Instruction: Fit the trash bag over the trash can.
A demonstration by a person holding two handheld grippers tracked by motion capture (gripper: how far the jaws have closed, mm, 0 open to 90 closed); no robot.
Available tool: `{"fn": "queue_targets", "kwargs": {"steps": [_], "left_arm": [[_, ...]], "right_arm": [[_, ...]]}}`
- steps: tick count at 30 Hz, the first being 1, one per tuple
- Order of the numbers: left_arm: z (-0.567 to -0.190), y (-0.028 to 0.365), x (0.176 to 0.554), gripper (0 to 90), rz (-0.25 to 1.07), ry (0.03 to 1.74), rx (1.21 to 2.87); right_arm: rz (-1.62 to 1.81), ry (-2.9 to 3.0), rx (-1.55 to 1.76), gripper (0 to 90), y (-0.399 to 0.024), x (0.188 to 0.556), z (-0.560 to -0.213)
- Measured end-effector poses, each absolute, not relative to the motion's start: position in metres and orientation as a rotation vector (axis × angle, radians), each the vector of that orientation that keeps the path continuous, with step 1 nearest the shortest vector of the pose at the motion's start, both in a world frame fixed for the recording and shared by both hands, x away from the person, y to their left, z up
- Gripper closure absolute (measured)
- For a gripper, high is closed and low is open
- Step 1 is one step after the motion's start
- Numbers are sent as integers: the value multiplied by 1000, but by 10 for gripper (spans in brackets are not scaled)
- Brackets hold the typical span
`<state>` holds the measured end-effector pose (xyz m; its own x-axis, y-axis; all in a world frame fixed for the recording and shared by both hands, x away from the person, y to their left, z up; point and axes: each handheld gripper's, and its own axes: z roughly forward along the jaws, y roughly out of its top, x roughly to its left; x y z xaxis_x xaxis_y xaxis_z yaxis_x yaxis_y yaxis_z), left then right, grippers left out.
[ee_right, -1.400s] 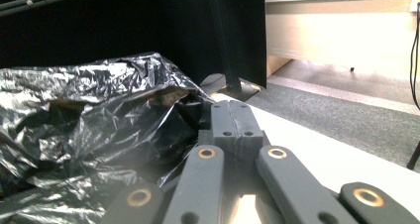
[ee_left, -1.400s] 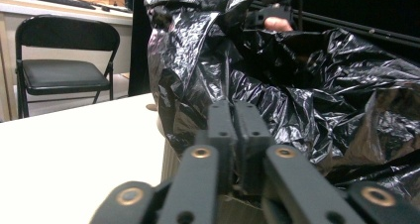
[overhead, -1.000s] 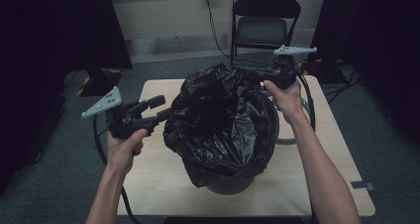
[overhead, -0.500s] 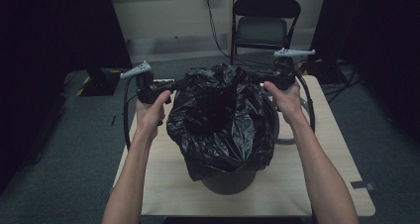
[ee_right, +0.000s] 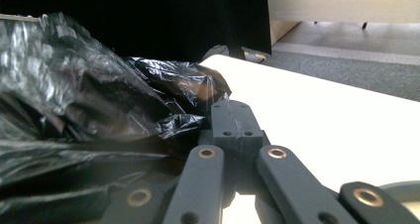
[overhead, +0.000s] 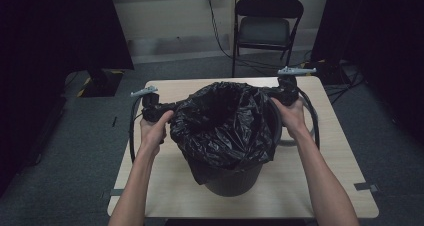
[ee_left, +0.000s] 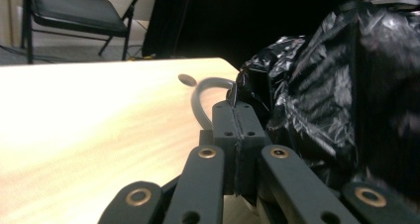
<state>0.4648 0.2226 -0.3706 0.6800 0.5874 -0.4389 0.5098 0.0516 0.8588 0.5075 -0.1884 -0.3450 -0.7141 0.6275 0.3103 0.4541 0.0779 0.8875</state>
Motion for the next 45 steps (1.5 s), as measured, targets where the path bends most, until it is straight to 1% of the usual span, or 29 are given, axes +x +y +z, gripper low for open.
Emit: {"fn": "queue_targets", "kwargs": {"steps": [2, 5, 6, 8, 9, 10, 11, 13, 16, 23, 26, 31, 38, 45], "left_arm": [[-375, 221, 461, 900, 104, 924, 1644], [-378, 227, 455, 893, 74, 904, 1593], [-377, 228, 453, 875, 73, 904, 1582], [-371, 232, 451, 812, 92, 901, 1567], [-367, 234, 451, 775, 100, 901, 1559], [-362, 236, 450, 708, 93, 895, 1551], [-356, 237, 448, 684, 103, 884, 1550], [-344, 238, 444, 605, 135, 873, 1548], [-327, 241, 434, 567, 166, 840, 1524], [-296, 233, 406, 525, 201, 720, 1479], [-290, 223, 398, 501, 202, 677, 1496], [-294, 205, 390, 508, 232, 641, 1576], [-295, 202, 376, 490, 272, 590, 1602], [-295, 202, 360, 480, 274, 576, 1611]], "right_arm": [[1694, 2195, 1111, 900, -187, 506, -351], [1701, 2197, 1109, 900, -186, 505, -354], [1697, 2197, 1099, 900, -186, 504, -353], [1671, 2184, 1094, 819, -187, 503, -349], [1670, 2168, 1107, 810, -188, 504, -347], [1680, 2165, 1101, 798, -190, 504, -344], [1677, 2154, 1099, 777, -192, 504, -341], [1670, 2131, 1104, 737, -194, 503, -335], [1669, 2107, 1092, 708, -198, 499, -324], [1667, 2046, 1058, 669, -206, 483, -298], [1668, 2037, 1035, 640, -206, 474, -289], [1723, 2020, 972, 597, -204, 458, -276], [1723, 2058, 931, 526, -197, 439, -270], [1693, 2089, 950, 514, -195, 433, -273]]}}
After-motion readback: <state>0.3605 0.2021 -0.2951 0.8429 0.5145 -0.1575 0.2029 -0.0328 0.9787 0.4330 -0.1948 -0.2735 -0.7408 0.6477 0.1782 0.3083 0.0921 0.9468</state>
